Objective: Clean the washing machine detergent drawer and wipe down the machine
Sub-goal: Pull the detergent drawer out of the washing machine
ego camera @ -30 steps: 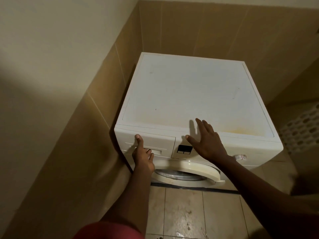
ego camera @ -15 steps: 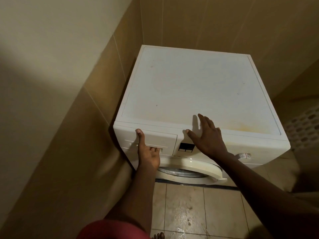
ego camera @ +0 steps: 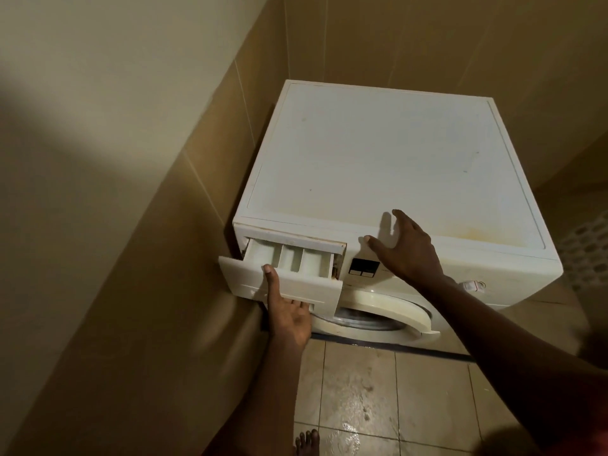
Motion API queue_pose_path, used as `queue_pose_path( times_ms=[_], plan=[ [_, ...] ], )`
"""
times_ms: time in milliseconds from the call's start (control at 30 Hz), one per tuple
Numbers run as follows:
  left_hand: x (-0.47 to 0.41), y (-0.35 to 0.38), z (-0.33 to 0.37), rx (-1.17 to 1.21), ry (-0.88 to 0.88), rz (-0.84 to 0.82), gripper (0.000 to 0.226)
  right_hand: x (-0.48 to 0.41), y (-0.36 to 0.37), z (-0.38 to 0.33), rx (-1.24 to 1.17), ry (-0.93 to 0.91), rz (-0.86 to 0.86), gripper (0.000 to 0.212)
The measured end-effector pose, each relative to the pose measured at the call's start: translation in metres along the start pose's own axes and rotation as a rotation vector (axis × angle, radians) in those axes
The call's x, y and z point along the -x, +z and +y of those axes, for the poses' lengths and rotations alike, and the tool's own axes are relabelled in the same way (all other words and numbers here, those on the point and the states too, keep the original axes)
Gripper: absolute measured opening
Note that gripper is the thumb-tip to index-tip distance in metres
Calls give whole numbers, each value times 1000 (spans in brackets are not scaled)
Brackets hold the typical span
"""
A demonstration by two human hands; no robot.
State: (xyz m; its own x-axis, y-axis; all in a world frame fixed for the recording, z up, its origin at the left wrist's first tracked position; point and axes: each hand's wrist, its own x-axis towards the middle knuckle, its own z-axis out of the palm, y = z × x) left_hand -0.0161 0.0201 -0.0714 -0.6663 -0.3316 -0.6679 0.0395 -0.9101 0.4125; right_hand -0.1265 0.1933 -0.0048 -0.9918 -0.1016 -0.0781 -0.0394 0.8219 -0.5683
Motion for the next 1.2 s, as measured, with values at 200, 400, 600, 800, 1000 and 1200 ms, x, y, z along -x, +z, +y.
queue_pose_path(
  times_ms=[200, 400, 600, 800, 1000, 1200],
  plan=[
    [28, -31, 7, -12, -41, 12, 80, 21, 10, -6, -20, -44, 59, 56],
    [49, -52, 8, 11, -40, -5, 77, 42, 30, -26, -103, -208, 124, 29],
    [54, -50, 7, -1, -37, 9, 80, 58, 52, -52, -71, -347, 62, 22],
    [47, -52, 3, -26, 10, 6, 81, 44, 78, -80, 131, -380, -275, 37],
    [36, -52, 1, -64, 11, 34, 79, 29, 94, -96, 300, -300, -473, 53],
    [25, -56, 1, -39, -3, 66, 80, 26, 96, -102, 460, -334, -427, 55]
  ],
)
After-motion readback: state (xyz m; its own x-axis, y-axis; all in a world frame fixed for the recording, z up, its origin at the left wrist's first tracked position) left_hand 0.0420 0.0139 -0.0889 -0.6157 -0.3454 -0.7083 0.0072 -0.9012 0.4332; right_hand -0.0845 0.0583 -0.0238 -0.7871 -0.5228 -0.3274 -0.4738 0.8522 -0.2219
